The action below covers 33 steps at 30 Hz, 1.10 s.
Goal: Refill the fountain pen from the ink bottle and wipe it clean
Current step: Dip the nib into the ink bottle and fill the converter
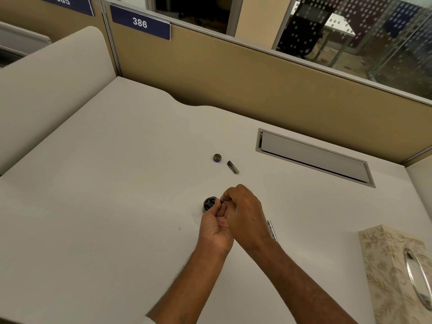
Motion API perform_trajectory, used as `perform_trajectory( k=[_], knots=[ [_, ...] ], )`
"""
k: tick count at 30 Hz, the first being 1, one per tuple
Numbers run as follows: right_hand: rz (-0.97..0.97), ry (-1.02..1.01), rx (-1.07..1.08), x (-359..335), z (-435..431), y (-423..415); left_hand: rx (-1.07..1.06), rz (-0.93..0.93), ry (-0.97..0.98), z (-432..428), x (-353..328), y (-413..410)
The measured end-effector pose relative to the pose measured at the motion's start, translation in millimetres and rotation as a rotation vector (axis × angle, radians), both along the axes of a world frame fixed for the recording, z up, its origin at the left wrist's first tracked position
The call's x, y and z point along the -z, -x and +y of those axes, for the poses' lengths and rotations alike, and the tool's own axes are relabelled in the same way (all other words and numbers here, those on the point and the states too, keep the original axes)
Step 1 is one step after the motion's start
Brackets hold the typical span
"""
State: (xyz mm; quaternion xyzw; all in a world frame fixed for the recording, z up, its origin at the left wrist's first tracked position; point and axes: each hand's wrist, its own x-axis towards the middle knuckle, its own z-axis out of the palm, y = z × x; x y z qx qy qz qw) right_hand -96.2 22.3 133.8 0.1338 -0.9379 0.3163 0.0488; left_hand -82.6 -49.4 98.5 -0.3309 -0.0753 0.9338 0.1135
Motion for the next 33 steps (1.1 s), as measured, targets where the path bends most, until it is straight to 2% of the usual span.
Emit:
perform_trajectory(
  k=[8, 19, 33],
  knots=[
    [0.006, 0.044, 0.015, -3.3, 7.0, 0.2, 0.010, 0.005, 0.064, 0.4, 3.2, -1.3],
    [-0.071, 0.217, 0.114, 1.0, 15.4, -10.9, 0.009, 0.002, 0.180, 1.5, 15.1, -1.0],
    [-0.030, 0.324, 0.210, 6.2, 26.9, -30.3, 0.070, 0.059, 0.252, 3.9, 18.5, -5.7]
  ],
)
